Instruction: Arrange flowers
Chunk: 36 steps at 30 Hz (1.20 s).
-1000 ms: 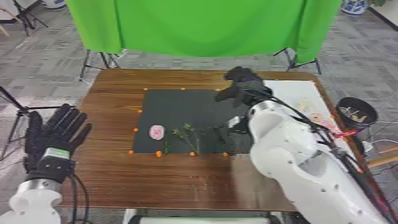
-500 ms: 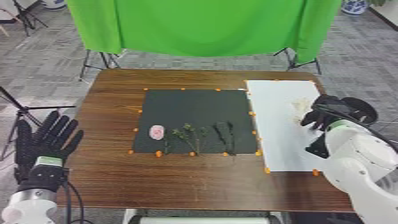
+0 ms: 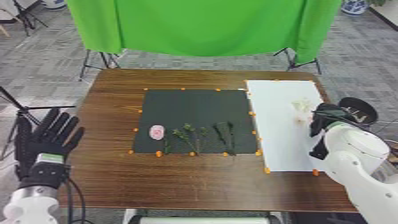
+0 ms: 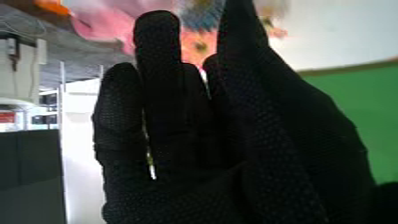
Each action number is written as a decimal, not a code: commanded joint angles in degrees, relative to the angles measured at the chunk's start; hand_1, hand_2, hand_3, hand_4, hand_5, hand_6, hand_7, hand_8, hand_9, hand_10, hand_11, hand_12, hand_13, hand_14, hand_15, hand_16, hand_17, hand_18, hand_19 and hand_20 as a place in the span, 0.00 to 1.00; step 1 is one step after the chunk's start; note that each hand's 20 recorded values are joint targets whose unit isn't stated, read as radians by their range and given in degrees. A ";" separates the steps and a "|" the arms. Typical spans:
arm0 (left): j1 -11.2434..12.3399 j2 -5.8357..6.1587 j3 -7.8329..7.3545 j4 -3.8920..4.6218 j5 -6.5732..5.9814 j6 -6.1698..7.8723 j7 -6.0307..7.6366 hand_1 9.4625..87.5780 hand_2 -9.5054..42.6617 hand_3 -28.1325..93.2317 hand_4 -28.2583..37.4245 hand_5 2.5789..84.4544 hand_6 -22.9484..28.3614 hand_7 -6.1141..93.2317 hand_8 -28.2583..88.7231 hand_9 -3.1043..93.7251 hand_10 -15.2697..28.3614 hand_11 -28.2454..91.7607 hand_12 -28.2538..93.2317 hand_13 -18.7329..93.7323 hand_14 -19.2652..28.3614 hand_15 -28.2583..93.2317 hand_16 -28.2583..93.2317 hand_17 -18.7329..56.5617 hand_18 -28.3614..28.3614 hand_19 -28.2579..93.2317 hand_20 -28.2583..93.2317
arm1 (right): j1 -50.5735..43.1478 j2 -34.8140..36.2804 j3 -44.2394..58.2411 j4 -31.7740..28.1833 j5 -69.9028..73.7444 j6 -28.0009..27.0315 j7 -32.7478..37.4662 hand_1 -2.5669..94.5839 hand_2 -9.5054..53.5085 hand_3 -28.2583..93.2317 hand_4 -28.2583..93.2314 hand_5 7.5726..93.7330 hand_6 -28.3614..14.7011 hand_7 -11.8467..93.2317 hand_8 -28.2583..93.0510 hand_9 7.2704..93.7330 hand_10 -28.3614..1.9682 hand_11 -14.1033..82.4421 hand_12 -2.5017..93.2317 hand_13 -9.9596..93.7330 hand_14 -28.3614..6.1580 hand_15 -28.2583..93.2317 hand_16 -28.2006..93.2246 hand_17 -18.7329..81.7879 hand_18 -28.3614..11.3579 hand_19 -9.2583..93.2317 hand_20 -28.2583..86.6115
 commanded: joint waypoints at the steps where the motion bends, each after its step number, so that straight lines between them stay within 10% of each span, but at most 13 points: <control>1: -2.72 0.39 1.54 0.47 1.02 0.22 -1.76 0.27 0.61 0.63 0.00 0.47 0.64 0.21 0.17 0.41 0.72 0.40 0.33 0.39 0.73 0.53 0.17 0.15 0.76 0.57 0.31 | -3.32 -0.52 -0.16 1.83 0.12 1.53 0.82 0.64 0.00 0.81 0.00 0.54 0.59 0.25 0.14 0.49 0.53 0.25 0.13 0.73 0.58 0.53 0.51 0.53 0.13 0.90 0.49; 15: -3.96 -1.19 3.19 0.61 -0.36 1.37 -2.97 0.20 0.57 0.78 0.00 0.49 0.64 0.24 0.16 0.42 0.73 0.43 0.33 0.40 0.74 0.57 0.16 0.15 0.77 0.58 0.31 | -5.93 -0.54 -1.56 -0.22 -2.61 11.55 -0.67 0.66 0.00 0.75 0.00 0.80 0.69 0.32 0.24 0.89 0.63 0.20 0.32 0.81 0.62 0.51 0.54 0.54 0.16 0.89 0.52; 27: -2.40 -0.52 3.16 0.28 -0.04 0.76 -2.59 0.21 0.58 0.77 0.00 0.49 0.64 0.24 0.16 0.42 0.73 0.43 0.33 0.41 0.74 0.57 0.16 0.15 0.77 0.58 0.31 | -0.31 1.93 -8.11 -13.28 -4.96 21.42 -10.25 0.63 0.00 0.79 0.00 0.83 0.69 0.32 0.26 0.92 0.62 0.21 0.33 0.83 0.62 0.51 0.54 0.56 0.15 0.90 0.53; 36: -1.67 -1.27 3.11 0.18 1.06 0.99 -4.20 0.19 0.60 0.76 0.00 0.50 0.64 0.24 0.16 0.42 0.73 0.43 0.32 0.41 0.74 0.57 0.16 0.15 0.77 0.58 0.31 | 18.47 -7.27 -26.25 -6.95 -0.03 19.76 -20.50 0.63 0.00 0.79 0.00 0.84 0.69 0.32 0.26 0.93 0.63 0.21 0.34 0.83 0.63 0.53 0.55 0.55 0.16 0.91 0.54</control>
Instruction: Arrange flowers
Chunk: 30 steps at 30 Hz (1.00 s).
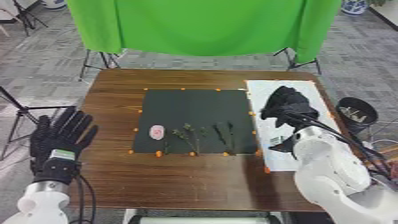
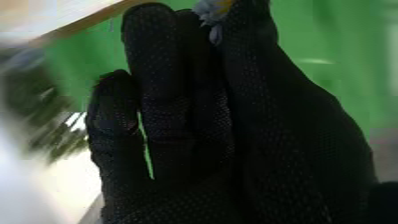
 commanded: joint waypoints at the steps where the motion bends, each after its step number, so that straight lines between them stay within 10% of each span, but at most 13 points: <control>1: 0.85 -0.51 0.07 0.03 1.29 -0.24 -1.41 0.18 0.60 0.77 0.00 0.50 0.64 0.24 0.16 0.42 0.73 0.43 0.32 0.41 0.74 0.57 0.16 0.15 0.77 0.58 0.31 | 19.07 -9.70 -14.85 5.96 -1.33 -4.79 -5.84 0.63 0.00 0.79 0.00 0.84 0.69 0.32 0.26 0.93 0.63 0.21 0.35 0.83 0.63 0.53 0.55 0.55 0.16 0.91 0.54; 19: -4.69 0.79 3.44 1.70 2.53 -0.55 -6.25 0.20 0.58 0.78 0.00 0.50 0.64 0.24 0.16 0.42 0.72 0.43 0.32 0.41 0.73 0.57 0.16 0.15 0.77 0.58 0.31 | 34.89 -27.23 -31.98 29.90 -4.51 -8.53 -6.43 0.62 0.00 0.80 0.00 0.83 0.68 0.33 0.25 0.92 0.61 0.21 0.35 0.82 0.64 0.53 0.56 0.55 0.17 0.90 0.55; 30: -5.98 2.75 2.54 2.11 1.60 -0.12 -4.13 0.20 0.58 0.78 0.00 0.50 0.64 0.24 0.16 0.42 0.73 0.43 0.32 0.41 0.74 0.57 0.16 0.15 0.77 0.58 0.31 | 39.82 -30.58 -40.95 39.41 -7.06 -8.45 -6.70 0.61 0.00 0.81 0.00 0.82 0.69 0.34 0.25 0.90 0.65 0.21 0.35 0.83 0.62 0.54 0.55 0.55 0.16 0.90 0.55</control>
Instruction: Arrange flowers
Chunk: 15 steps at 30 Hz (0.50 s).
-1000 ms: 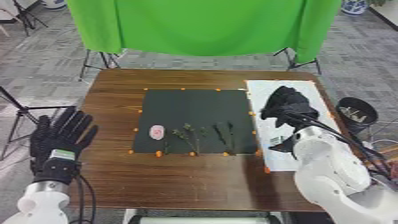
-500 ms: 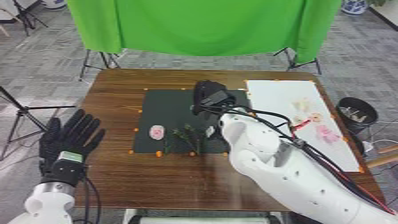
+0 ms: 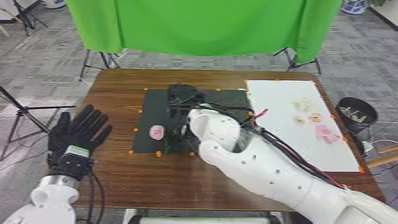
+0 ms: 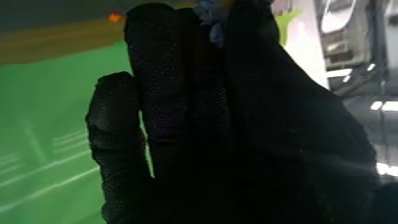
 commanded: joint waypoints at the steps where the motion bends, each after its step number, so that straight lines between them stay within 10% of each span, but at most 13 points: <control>1: -1.28 1.26 -1.00 0.37 -0.52 0.29 1.25 0.20 0.58 0.78 0.00 0.50 0.64 0.24 0.16 0.42 0.73 0.43 0.32 0.41 0.74 0.57 0.16 0.15 0.77 0.58 0.31 | 2.70 -2.23 -4.24 3.98 -2.40 0.07 0.52 0.61 0.00 0.81 0.00 0.82 0.69 0.34 0.25 0.90 0.65 0.21 0.35 0.83 0.62 0.54 0.55 0.55 0.16 0.90 0.55; 12: -3.24 1.41 0.04 1.02 -0.22 0.37 0.14 0.20 0.58 0.78 0.00 0.50 0.64 0.24 0.16 0.42 0.73 0.43 0.32 0.41 0.74 0.57 0.16 0.15 0.77 0.58 0.31 | -0.34 -4.73 -2.93 4.30 -4.78 1.00 2.05 0.59 0.00 0.83 0.00 0.70 0.64 0.33 0.22 0.80 0.59 0.25 0.28 0.81 0.64 0.55 0.55 0.56 0.16 0.91 0.54; 15: -3.83 1.10 0.11 1.67 1.74 -1.45 -2.07 0.20 0.57 0.79 0.00 0.51 0.64 0.24 0.16 0.42 0.73 0.43 0.32 0.41 0.74 0.57 0.16 0.15 0.77 0.58 0.31 | -1.15 -5.23 -2.39 4.01 -4.54 1.40 2.88 0.58 0.00 0.84 0.00 0.69 0.63 0.33 0.21 0.78 0.57 0.27 0.27 0.81 0.64 0.55 0.55 0.56 0.16 0.91 0.54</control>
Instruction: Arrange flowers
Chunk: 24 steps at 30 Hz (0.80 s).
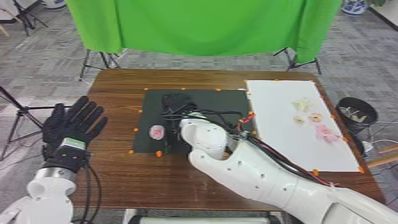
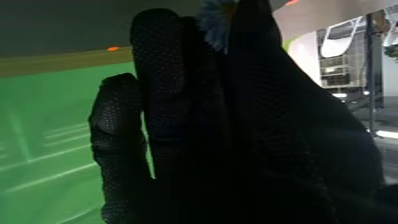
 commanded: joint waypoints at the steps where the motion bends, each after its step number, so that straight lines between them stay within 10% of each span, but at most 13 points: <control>1: -1.27 0.15 0.40 0.85 1.75 -1.80 -2.74 0.20 0.58 0.79 0.00 0.51 0.64 0.25 0.16 0.43 0.73 0.43 0.32 0.41 0.74 0.57 0.16 0.15 0.77 0.58 0.31 | -1.61 -2.33 1.01 -0.74 -0.88 0.25 1.31 0.58 0.00 0.84 0.00 0.68 0.63 0.32 0.21 0.78 0.57 0.27 0.26 0.81 0.64 0.55 0.55 0.56 0.16 0.91 0.54; 24: -2.38 -0.71 2.02 1.21 1.76 -2.21 -3.19 0.23 0.56 0.81 0.00 0.51 0.63 0.25 0.16 0.43 0.73 0.43 0.33 0.41 0.73 0.57 0.16 0.15 0.77 0.57 0.31 | -4.12 -3.12 4.04 -1.97 0.96 -3.66 2.82 0.50 0.00 0.87 0.00 0.53 0.57 0.28 0.13 0.66 0.46 0.31 0.18 0.77 0.55 0.59 0.46 0.54 0.16 0.90 0.50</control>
